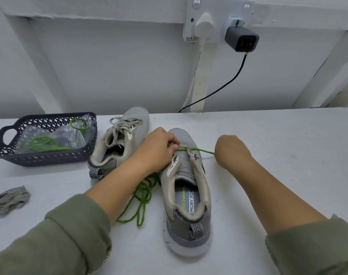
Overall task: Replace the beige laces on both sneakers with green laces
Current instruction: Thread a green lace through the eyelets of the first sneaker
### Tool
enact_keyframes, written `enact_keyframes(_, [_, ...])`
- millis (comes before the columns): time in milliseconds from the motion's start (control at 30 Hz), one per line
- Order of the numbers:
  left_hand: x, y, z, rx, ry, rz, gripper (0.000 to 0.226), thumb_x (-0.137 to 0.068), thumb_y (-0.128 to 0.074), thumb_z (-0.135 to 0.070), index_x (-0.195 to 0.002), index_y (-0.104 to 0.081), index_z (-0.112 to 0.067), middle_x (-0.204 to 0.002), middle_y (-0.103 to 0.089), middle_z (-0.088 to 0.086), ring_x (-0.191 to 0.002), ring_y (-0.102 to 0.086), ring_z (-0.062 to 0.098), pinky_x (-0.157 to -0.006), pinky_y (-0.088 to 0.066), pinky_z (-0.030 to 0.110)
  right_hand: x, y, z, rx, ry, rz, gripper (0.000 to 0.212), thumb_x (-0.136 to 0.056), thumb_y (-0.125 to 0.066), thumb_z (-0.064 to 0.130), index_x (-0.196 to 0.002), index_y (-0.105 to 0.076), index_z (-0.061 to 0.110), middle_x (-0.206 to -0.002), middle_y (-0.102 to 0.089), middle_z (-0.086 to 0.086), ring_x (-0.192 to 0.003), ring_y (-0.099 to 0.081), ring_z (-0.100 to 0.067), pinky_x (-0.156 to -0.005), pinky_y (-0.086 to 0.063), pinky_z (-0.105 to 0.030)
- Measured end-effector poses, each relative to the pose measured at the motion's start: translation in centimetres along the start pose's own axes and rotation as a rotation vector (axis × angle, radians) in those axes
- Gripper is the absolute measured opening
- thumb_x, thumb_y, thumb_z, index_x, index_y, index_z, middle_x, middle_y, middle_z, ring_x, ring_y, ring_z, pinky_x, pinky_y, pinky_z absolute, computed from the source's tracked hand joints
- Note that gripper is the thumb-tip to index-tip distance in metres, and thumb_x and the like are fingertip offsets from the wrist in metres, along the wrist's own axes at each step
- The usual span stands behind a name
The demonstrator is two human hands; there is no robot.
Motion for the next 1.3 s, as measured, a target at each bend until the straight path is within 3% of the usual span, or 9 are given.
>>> enact_keyframes(100, [0.3, 1.0, 0.3, -0.111, -0.037, 0.064, 0.026, -0.093, -0.06, -0.026, -0.117, -0.067, -0.019, -0.121, -0.054, 0.001, -0.113, -0.052, 0.018, -0.098, -0.039, 0.029, 0.3, -0.2, 1.2, 0.119, 0.31, -0.103, 0.044, -0.091, -0.049, 0.001, -0.133, -0.047, 0.012, -0.128, -0.045, -0.012, -0.109, -0.048, -0.029, -0.082, -0.044, -0.036])
enact_keyframes(233, [0.4, 1.8, 0.0, -0.227, -0.049, 0.215, 0.033, -0.095, -0.057, -0.029, -0.126, -0.062, -0.019, -0.133, -0.053, 0.0, -0.122, -0.049, 0.02, -0.104, -0.038, 0.033, 0.5, -0.2, 3.0, -0.013, 0.618, -0.097, 0.026, -0.097, -0.052, 0.02, -0.118, -0.065, 0.013, -0.112, -0.058, -0.009, -0.106, -0.054, -0.026, -0.086, -0.047, -0.036])
enact_keyframes(333, [0.5, 2.0, -0.1, -0.255, -0.034, 0.257, 0.036, -0.095, -0.056, -0.031, -0.13, -0.059, -0.02, -0.131, -0.053, 0.001, -0.12, -0.05, 0.02, -0.1, -0.039, 0.032, 0.6, -0.7, 2.7, 0.054, 0.523, -0.091, 0.021, -0.094, -0.051, 0.013, -0.107, -0.063, 0.004, -0.105, -0.057, -0.013, -0.1, -0.056, -0.029, -0.078, -0.047, -0.034])
enact_keyframes(467, [0.7, 1.9, 0.0, -0.307, -0.034, 0.258, 0.038, -0.096, -0.054, -0.035, -0.131, -0.056, -0.02, -0.131, -0.052, 0.0, -0.12, -0.05, 0.021, -0.1, -0.041, 0.035, 0.7, 0.8, -0.4, 0.208, -0.002, 0.018, 0.024, -0.088, -0.047, -0.002, -0.107, -0.06, 0.004, -0.093, -0.053, -0.01, -0.093, -0.055, -0.028, -0.072, -0.045, -0.031])
enact_keyframes(600, [0.6, 1.6, 0.1, -0.312, -0.034, 0.258, 0.04, -0.096, -0.053, -0.034, -0.133, -0.054, -0.02, -0.132, -0.051, -0.001, -0.12, -0.049, 0.021, -0.101, -0.04, 0.035, 0.5, 0.5, 2.1, 0.118, 0.396, -0.159, 0.037, -0.091, -0.054, 0.007, -0.128, -0.053, 0.007, -0.121, -0.049, -0.013, -0.11, -0.051, -0.03, -0.088, -0.047, -0.039])
enact_keyframes(700, [0.6, 1.6, 0.2, -0.31, -0.025, 0.263, 0.04, -0.096, -0.053, -0.035, -0.133, -0.054, -0.02, -0.131, -0.051, -0.001, -0.119, -0.05, 0.021, -0.1, -0.041, 0.035, 0.8, -0.9, 3.6, 0.085, 0.592, -0.136, 0.022, -0.094, -0.051, 0.009, -0.112, -0.064, 0.008, -0.105, -0.056, -0.011, -0.096, -0.058, -0.03, -0.076, -0.049, -0.035])
enact_keyframes(900, [0.7, 1.6, 0.0, -0.309, -0.03, 0.239, 0.039, -0.095, -0.055, -0.035, -0.131, -0.056, -0.02, -0.13, -0.053, -0.001, -0.119, -0.051, 0.02, -0.099, -0.041, 0.033, 0.4, 1.2, 0.2, 0.223, 0.032, -0.038, 0.03, -0.086, -0.048, -0.005, -0.114, -0.058, 0.001, -0.108, -0.053, -0.012, -0.108, -0.056, -0.03, -0.075, -0.043, -0.032])
enact_keyframes(1067, [0.7, 1.6, 0.0, -0.307, -0.028, 0.225, 0.039, -0.094, -0.057, -0.035, -0.13, -0.057, -0.02, -0.13, -0.053, -0.002, -0.118, -0.051, 0.019, -0.098, -0.04, 0.031, 0.6, -0.6, 3.6, 0.083, 0.565, -0.113, 0.024, -0.092, -0.056, 0.01, -0.114, -0.063, 0.009, -0.109, -0.054, -0.011, -0.101, -0.057, -0.031, -0.078, -0.049, -0.035])
enact_keyframes(1300, [0.8, 1.6, 0.0, -0.297, -0.018, 0.211, 0.041, -0.093, -0.058, -0.037, -0.13, -0.057, -0.021, -0.132, -0.052, -0.003, -0.12, -0.05, 0.019, -0.099, -0.04, 0.032, 0.3, 0.8, 0.1, 0.199, 0.061, -0.127, 0.033, -0.087, -0.049, -0.004, -0.118, -0.057, 0.003, -0.122, -0.053, -0.014, -0.109, -0.054, -0.03, -0.081, -0.046, -0.033])
Point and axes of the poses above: each hand's wrist, its own x-axis away from the middle knuckle, its own y-axis out of the back of the hand, z = x × y, the point moved 3 cm from there along -x, towards the middle knuckle
